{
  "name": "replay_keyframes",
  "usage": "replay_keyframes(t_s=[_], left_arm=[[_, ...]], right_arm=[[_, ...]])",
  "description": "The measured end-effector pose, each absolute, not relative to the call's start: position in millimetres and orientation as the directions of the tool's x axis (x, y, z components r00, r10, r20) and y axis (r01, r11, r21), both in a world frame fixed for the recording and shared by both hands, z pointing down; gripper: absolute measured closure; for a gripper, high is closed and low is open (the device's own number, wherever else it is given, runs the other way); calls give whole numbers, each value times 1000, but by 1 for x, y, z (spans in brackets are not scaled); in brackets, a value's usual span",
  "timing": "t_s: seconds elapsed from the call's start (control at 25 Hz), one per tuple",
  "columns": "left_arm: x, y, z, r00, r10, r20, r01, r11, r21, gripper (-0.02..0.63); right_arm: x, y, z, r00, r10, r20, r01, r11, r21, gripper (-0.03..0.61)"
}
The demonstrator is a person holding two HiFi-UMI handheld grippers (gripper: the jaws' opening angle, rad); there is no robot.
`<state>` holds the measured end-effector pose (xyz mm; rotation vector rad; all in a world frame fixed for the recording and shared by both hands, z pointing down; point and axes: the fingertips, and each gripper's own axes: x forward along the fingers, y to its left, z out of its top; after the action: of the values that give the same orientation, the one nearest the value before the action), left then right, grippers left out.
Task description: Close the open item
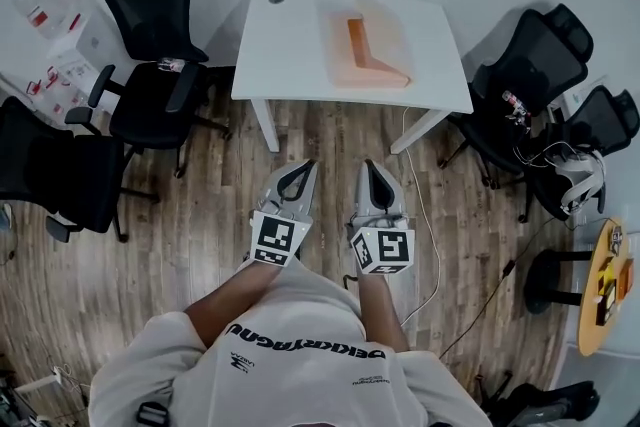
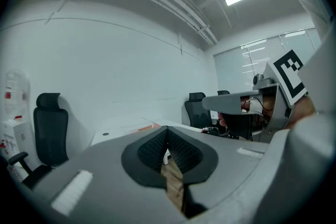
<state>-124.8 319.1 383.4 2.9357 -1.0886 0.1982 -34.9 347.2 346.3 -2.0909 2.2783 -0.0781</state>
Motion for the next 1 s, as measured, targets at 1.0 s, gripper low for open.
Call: replay_keyframes(t_s=[1.0], left_arm=[[-78,110,385,790,-595,146,-608,-791,70,612]], right_arm=[[28,150,340,33,-995,93,-997,-39,-64,581]])
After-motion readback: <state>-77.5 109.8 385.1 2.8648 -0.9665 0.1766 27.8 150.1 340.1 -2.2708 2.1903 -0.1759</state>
